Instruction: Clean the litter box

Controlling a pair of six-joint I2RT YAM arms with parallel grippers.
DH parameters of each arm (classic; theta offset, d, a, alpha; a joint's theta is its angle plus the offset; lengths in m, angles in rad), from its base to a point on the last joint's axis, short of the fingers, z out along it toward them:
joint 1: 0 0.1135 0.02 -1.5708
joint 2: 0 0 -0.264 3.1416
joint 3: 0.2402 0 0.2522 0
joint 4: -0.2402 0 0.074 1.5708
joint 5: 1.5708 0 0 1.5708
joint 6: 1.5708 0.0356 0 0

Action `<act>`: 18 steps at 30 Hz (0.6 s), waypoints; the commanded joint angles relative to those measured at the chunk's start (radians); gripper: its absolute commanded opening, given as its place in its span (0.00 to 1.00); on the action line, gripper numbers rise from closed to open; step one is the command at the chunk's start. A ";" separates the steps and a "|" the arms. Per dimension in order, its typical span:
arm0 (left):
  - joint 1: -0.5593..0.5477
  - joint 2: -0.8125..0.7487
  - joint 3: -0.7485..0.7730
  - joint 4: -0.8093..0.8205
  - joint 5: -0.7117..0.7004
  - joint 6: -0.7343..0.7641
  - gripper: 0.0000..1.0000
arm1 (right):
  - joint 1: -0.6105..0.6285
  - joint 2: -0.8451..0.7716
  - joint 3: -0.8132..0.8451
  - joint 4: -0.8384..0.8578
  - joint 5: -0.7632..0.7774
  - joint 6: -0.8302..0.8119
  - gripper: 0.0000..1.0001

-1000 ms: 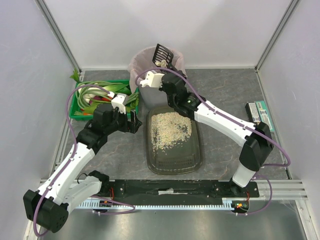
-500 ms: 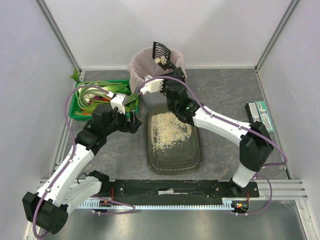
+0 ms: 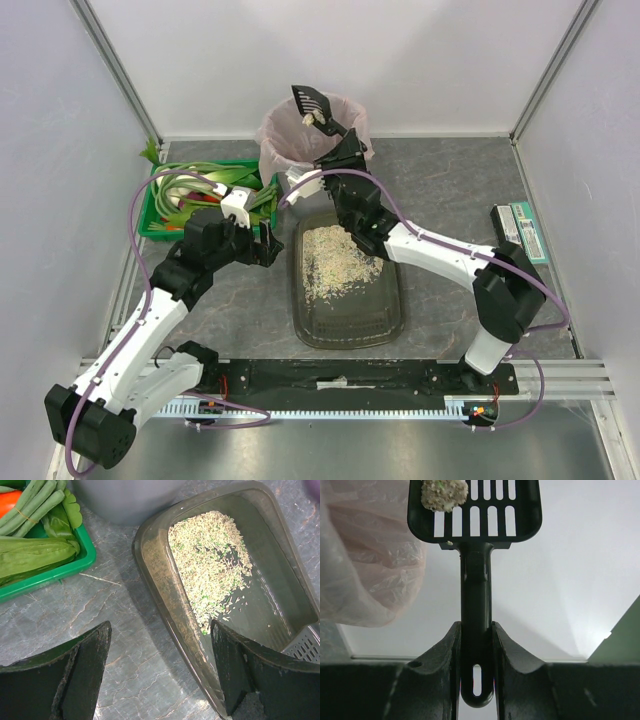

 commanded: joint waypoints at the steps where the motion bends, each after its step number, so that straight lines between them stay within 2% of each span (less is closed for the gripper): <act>1: -0.005 -0.014 0.020 0.009 0.024 -0.008 0.86 | 0.004 -0.016 -0.040 0.140 -0.044 -0.235 0.00; 7: -0.005 -0.019 0.020 0.010 0.026 -0.008 0.86 | 0.004 -0.028 -0.057 0.115 -0.048 -0.329 0.00; 18: -0.006 -0.020 0.019 0.009 0.021 -0.005 0.86 | 0.004 0.007 -0.040 0.232 0.010 -0.502 0.00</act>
